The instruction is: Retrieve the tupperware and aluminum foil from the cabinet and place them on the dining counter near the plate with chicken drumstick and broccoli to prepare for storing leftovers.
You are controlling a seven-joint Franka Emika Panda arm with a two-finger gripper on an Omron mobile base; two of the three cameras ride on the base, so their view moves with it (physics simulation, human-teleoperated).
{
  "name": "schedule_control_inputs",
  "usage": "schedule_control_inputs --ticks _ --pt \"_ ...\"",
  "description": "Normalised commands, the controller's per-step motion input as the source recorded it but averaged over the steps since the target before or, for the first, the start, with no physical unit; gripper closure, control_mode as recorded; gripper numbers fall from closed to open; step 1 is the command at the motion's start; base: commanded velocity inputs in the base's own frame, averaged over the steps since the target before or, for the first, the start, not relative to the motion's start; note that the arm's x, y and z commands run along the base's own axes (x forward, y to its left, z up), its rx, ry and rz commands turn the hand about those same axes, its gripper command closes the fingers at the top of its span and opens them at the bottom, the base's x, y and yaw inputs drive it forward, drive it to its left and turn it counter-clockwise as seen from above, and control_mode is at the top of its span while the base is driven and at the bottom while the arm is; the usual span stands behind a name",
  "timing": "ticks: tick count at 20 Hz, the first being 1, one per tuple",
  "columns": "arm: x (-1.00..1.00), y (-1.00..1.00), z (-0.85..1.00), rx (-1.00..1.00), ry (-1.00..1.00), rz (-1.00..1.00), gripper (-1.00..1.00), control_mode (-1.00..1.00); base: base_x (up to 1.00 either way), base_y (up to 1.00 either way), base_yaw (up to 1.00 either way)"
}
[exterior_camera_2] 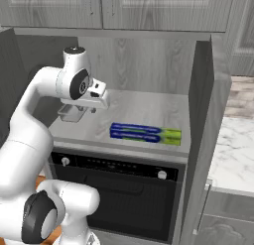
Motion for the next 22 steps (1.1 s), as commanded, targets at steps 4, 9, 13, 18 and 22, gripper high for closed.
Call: schedule_control_inputs --ticks 4,9,13,18,22 --pt "0.00 -0.01 0.00 0.00 0.00 0.00 -1.00 -1.00 0.00 0.00 0.00" --pt "-0.09 0.00 -0.05 0.00 -0.06 -0.02 -1.00 -1.00 0.00 0.00 0.00" --pt "-0.11 0.10 -0.18 0.00 -0.19 -0.03 -1.00 -1.00 0.00 0.00 0.00" --pt "0.00 0.38 -0.29 0.00 -0.14 0.00 -1.00 -1.00 0.00 0.00 0.00" --pt "0.20 0.37 -0.41 0.00 -0.03 0.00 -1.00 -1.00 0.00 0.00 0.00"
